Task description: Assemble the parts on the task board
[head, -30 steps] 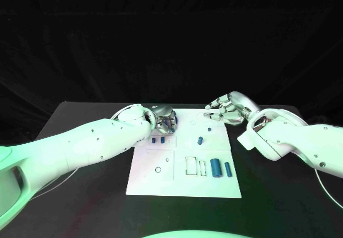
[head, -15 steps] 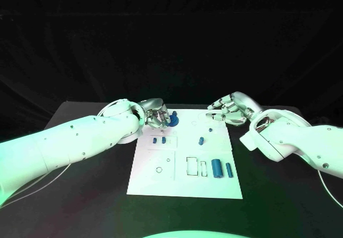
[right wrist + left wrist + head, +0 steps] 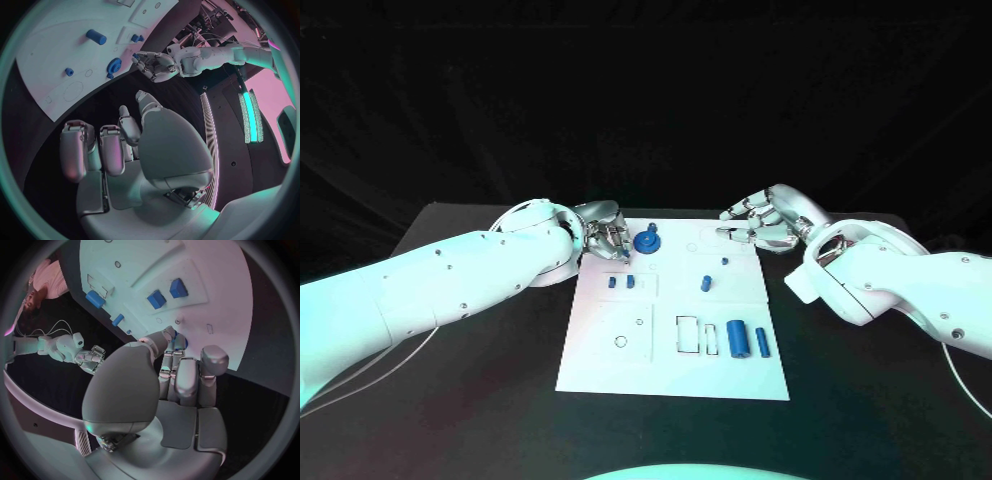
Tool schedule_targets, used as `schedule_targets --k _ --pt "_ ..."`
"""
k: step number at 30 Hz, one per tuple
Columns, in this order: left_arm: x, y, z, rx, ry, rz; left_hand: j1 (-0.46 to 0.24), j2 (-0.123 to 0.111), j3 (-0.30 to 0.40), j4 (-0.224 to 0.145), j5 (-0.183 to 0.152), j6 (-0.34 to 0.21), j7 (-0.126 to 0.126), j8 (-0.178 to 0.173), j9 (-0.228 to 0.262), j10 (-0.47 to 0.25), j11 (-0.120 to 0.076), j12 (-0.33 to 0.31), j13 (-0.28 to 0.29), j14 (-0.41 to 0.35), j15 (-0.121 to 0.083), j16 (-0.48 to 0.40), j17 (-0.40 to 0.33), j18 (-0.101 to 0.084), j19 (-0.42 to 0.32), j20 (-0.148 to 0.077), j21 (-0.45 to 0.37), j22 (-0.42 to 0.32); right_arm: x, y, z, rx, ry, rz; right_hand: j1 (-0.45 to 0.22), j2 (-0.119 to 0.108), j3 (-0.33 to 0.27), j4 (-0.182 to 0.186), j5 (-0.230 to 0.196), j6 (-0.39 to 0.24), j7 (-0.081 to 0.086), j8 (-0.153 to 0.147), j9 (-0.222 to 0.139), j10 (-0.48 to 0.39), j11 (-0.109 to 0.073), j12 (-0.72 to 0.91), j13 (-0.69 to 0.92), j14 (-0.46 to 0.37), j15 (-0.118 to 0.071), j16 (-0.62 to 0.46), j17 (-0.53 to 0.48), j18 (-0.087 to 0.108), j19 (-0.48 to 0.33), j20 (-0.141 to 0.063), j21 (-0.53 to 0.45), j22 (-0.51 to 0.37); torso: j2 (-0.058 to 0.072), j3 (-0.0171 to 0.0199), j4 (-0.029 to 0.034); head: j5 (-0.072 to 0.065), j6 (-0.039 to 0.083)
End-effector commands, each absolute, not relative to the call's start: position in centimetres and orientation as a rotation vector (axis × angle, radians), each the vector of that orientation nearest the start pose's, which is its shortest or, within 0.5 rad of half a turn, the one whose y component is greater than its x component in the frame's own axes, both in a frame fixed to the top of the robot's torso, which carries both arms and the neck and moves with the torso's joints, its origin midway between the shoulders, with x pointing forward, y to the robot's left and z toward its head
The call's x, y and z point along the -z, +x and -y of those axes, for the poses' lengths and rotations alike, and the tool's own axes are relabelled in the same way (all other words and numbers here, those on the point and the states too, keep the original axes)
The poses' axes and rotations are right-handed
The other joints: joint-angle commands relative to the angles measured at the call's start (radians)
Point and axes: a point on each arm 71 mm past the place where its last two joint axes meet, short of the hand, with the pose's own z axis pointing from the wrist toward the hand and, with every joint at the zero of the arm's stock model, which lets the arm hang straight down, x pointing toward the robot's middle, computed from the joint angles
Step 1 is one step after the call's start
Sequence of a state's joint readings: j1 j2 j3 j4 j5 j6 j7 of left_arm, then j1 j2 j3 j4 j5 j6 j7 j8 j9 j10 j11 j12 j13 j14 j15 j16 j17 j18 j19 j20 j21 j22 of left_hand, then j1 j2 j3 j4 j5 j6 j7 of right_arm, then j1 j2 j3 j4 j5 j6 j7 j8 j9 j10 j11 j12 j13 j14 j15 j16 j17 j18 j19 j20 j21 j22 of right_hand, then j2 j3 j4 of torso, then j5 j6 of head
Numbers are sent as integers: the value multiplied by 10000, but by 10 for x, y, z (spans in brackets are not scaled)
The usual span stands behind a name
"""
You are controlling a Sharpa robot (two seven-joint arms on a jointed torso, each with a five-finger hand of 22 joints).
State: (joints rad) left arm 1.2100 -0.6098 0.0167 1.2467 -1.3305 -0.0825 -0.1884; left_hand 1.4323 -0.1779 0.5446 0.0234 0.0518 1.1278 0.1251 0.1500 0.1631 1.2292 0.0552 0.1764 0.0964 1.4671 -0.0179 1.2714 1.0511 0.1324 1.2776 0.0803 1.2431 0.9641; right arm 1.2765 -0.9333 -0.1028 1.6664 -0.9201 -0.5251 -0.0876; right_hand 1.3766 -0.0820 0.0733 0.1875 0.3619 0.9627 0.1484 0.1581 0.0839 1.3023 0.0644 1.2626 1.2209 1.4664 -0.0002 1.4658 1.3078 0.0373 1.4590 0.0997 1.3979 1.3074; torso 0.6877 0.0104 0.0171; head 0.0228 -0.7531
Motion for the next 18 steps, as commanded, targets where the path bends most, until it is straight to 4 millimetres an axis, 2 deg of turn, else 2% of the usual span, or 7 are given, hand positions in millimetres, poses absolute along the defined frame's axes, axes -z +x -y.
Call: schedule_targets --k 1,8,18 --pt "198 539 -160 5708 722 -19311 -95 -10 -37 -14 -5 78 -8 -37 -15 81 19 -60 2 30 -19 33 -13 -113 -30 -50 32 -9 159 468 215 -8794 3879 -16203 -35 81 34 -2 38 77 4 -6 15 -66 -10 -20 6 609 -98 -39 861 111 -50 -14 -35 1377 -1 6 -7 2 -9" --pt "201 543 -162 5464 862 -19393 -95 -10 -37 -14 -5 78 -8 -37 -15 81 19 -60 2 30 -19 33 -13 -113 -30 -50 32 -9 159 468 215 -8800 3878 -16202 -35 81 34 -2 38 77 4 -6 15 -66 -10 -20 6 609 -98 -39 861 111 -50 -14 -35 1377 3 17 -10 3 -22" --pt "204 544 -161 5407 913 -19525 -118 -8 -40 -7 -5 84 -13 -47 -18 86 17 -77 3 28 -18 32 -19 -106 -53 -48 12 -44 159 467 214 -8825 3864 -16207 -35 81 34 -2 38 77 4 -6 15 -66 -10 -20 6 609 -98 -39 861 111 -50 -14 -35 1377 1 7 -4 2 -35"
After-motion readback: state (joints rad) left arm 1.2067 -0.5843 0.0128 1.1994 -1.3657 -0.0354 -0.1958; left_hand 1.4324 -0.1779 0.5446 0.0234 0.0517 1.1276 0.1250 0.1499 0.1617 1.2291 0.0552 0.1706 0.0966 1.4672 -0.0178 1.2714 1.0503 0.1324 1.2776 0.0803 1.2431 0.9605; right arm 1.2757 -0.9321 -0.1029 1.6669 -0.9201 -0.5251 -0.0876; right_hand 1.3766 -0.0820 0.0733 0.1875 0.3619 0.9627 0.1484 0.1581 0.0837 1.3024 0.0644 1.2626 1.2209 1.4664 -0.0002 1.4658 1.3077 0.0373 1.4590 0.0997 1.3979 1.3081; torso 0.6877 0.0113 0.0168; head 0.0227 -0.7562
